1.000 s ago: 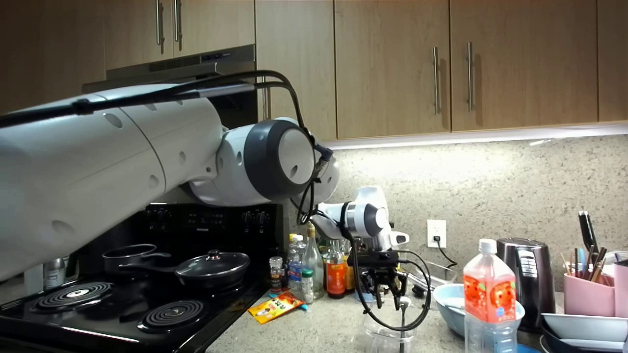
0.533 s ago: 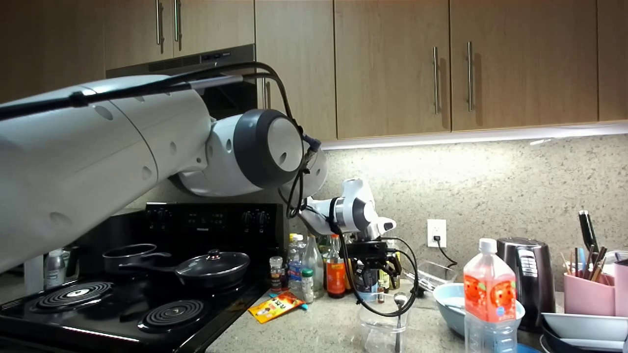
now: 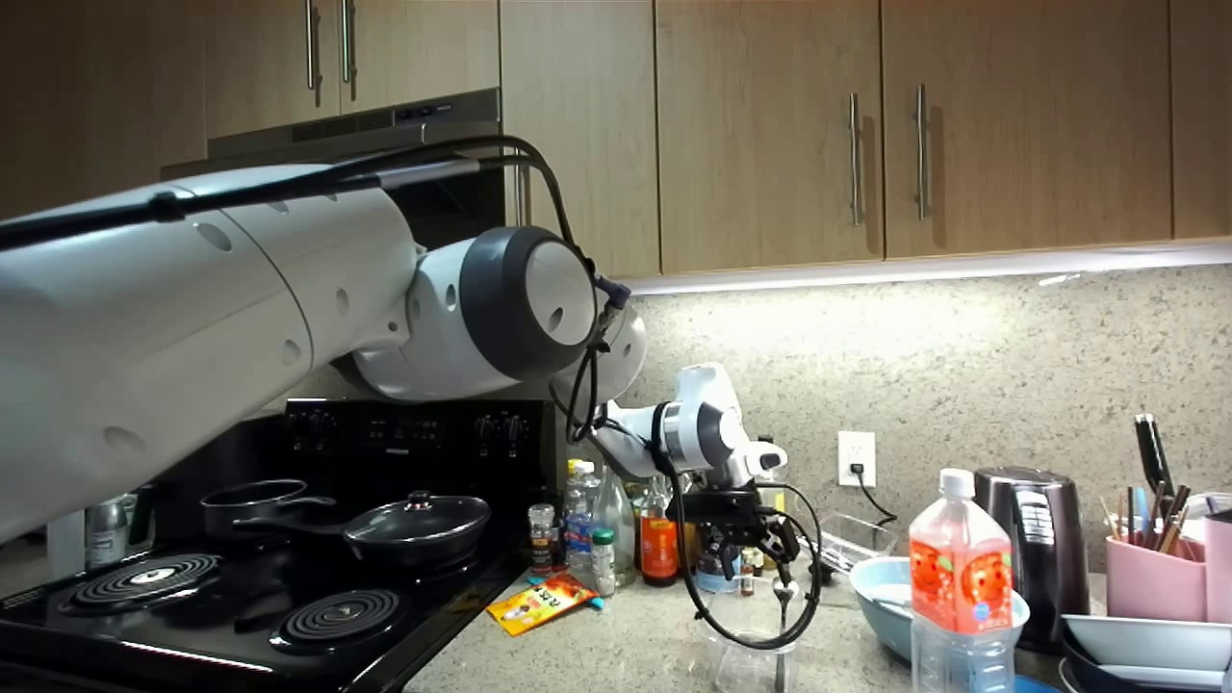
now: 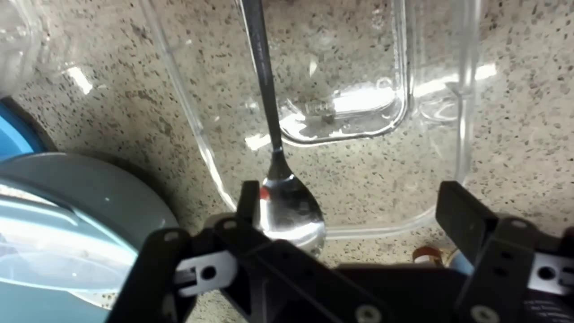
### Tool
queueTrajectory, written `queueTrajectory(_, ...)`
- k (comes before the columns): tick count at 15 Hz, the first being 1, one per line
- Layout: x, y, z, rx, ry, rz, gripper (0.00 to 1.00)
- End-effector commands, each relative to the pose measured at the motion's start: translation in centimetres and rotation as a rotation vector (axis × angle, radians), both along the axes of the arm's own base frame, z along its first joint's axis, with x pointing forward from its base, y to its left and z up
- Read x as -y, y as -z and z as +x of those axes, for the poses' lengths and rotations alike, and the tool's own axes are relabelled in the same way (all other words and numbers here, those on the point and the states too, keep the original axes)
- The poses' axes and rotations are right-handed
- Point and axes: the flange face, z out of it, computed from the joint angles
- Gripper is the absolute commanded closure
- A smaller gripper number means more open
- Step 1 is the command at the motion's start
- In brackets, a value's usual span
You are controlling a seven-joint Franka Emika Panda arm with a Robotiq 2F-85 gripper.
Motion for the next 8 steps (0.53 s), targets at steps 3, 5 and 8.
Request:
queueTrajectory(3, 0.22, 1.92, -0.47, -0.025, 0.14, -0.03, 0.0)
queueTrajectory(5, 0.36, 1.86, -0.47, -0.02, 0.115, -0.011, 0.0)
queueTrajectory(8, 0.54, 2.28, -0.55, -0.023, 0.134, -0.016, 0.0)
